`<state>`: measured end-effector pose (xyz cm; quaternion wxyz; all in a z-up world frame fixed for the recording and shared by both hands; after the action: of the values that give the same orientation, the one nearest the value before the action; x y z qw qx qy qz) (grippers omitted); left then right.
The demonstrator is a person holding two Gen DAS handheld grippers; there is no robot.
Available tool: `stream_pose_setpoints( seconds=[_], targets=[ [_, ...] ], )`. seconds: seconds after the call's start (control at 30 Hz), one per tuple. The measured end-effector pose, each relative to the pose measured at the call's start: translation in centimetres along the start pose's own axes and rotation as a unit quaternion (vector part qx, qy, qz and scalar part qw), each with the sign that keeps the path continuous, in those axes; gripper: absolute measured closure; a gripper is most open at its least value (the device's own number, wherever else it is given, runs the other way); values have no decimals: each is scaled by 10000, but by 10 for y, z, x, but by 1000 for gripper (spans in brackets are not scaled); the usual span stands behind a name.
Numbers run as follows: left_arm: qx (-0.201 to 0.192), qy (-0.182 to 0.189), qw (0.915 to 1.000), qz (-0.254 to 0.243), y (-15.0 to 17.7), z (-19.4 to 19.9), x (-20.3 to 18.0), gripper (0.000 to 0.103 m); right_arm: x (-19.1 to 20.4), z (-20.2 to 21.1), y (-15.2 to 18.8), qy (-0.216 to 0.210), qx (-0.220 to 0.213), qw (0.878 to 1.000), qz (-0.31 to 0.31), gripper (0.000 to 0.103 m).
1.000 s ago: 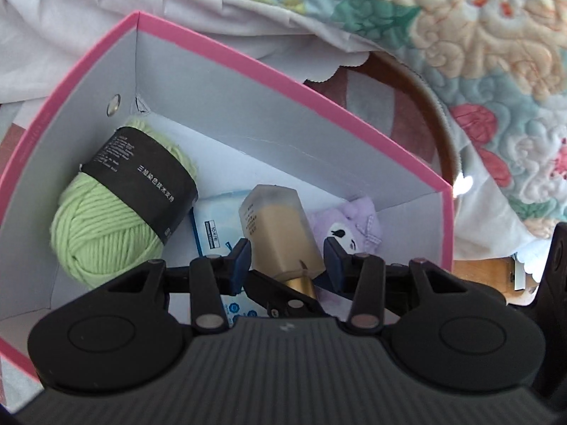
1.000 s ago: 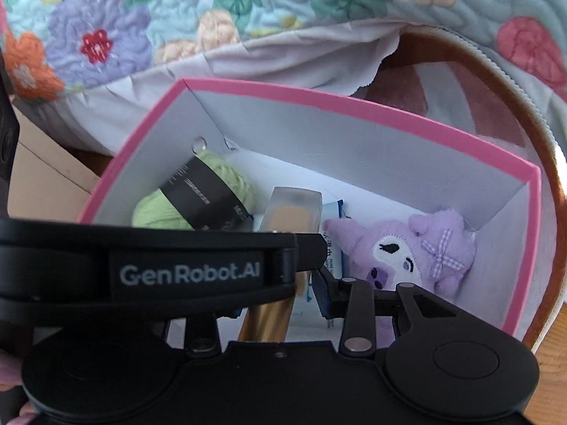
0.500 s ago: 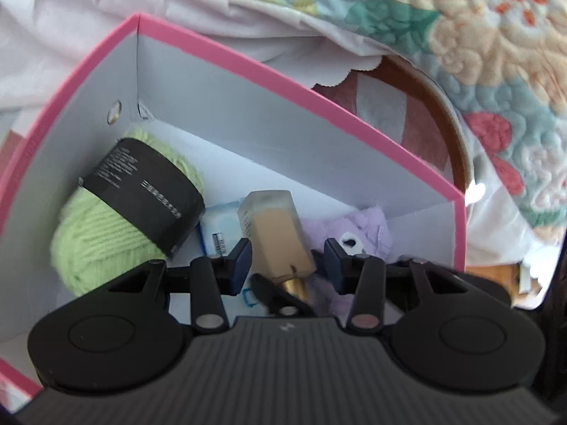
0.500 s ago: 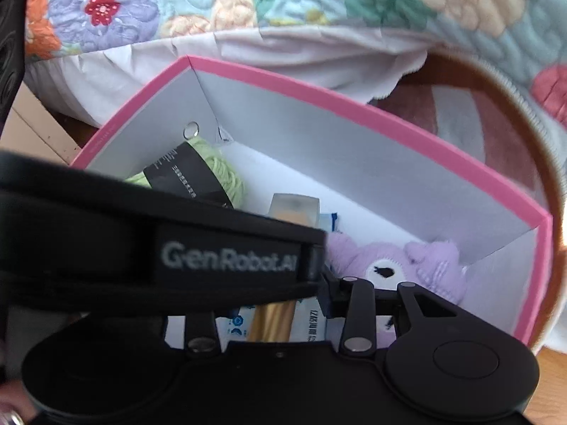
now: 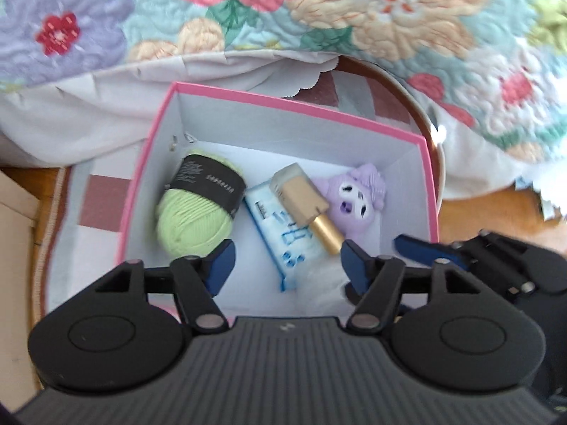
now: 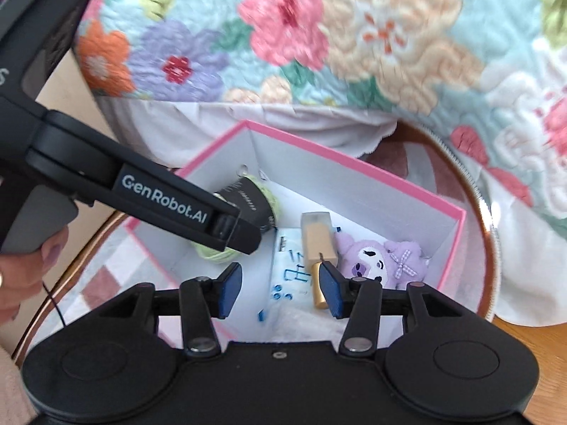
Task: Organize objects
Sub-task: 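Open the left gripper to release the tube and withdraw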
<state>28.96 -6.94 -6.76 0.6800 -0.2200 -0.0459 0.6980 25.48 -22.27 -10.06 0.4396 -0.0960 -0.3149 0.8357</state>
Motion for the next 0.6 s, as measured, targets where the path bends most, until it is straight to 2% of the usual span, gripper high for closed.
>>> stream_pose_setpoints(
  seconds=[0.13,0.23,0.47,0.6],
  targets=[
    [-15,51,9999,-164,18,30,3,29,16,28,4,34,174,9998,-64,49],
    [2,113,9995,-286,31,45,3,25,31,52,8,133,30,9998,156,49],
    [137,148,9984,-537,65,71,11,23,63,98,25,126,-100,9984,540,39],
    [121,107,9981,-598,83,79,18,22,76,115,37,119,-113,9984,550,32]
  ],
)
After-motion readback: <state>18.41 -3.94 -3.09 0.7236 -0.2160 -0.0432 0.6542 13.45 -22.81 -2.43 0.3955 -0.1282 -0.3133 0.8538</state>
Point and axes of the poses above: each gripper's, at about its wrist camera, not at the fingertips, and z roughly against the way its jaws point, x to its left, y to its underside, the point moved 4 cm from there along -z, roughly the way its jaws point, and after that the axes turned 2 degrees about z, right-handed, at the moved point
